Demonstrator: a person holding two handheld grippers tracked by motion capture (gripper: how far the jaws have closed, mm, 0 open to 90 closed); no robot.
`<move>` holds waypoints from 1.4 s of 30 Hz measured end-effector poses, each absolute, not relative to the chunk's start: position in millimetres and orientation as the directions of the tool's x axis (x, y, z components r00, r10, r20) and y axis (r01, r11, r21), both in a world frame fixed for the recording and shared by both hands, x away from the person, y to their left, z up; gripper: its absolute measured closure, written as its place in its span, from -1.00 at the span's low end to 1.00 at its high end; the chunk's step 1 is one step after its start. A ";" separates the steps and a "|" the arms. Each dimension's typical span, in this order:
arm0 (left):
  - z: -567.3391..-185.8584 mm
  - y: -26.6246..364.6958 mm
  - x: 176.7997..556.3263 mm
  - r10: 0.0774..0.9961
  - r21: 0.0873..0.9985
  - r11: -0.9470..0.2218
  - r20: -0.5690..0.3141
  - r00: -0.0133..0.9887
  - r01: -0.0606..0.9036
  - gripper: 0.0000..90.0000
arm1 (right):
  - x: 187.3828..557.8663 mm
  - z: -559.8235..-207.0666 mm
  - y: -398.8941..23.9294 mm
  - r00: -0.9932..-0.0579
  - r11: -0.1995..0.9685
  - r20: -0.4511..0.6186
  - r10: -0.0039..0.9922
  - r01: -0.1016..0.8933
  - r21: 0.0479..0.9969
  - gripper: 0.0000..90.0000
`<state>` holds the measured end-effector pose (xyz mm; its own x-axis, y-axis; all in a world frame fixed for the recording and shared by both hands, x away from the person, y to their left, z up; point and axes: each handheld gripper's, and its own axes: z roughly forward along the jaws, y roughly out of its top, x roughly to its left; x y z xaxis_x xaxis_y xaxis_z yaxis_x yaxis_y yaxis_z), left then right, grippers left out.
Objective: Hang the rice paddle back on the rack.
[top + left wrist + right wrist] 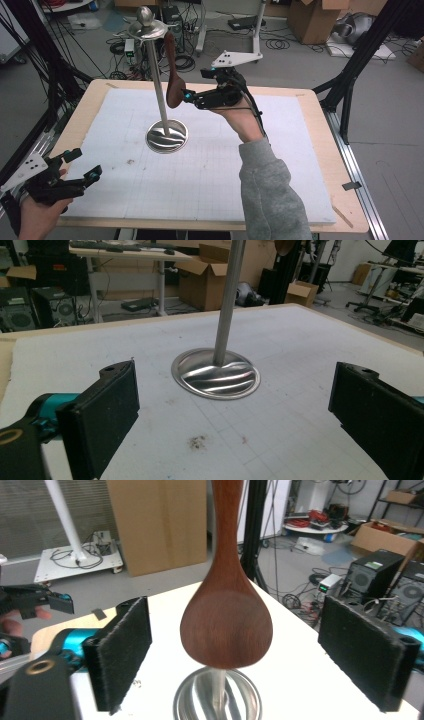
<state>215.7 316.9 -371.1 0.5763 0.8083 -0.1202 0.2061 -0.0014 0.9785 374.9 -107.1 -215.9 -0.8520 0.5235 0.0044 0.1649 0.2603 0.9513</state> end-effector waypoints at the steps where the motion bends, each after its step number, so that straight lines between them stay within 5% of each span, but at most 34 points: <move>1: -370.4 316.7 216.6 0.808 0.979 0.000 -0.120 0.577 0.204 -0.86 | 373.8 -217.3 -109.7 -0.848 0.257 0.009 0.530 0.171 0.951 -0.77; 42: -364.9 294.3 230.9 0.775 0.985 -0.023 -0.090 0.625 0.170 -0.87 | 337.0 -279.3 -204.4 -0.832 0.279 0.037 0.554 0.228 0.933 -0.77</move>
<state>230.9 294.3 -364.9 0.6255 0.7751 -0.0899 0.1703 -0.0232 0.9851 337.0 -204.4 -279.3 -0.8319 0.5537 0.0374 0.2276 0.2788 0.9330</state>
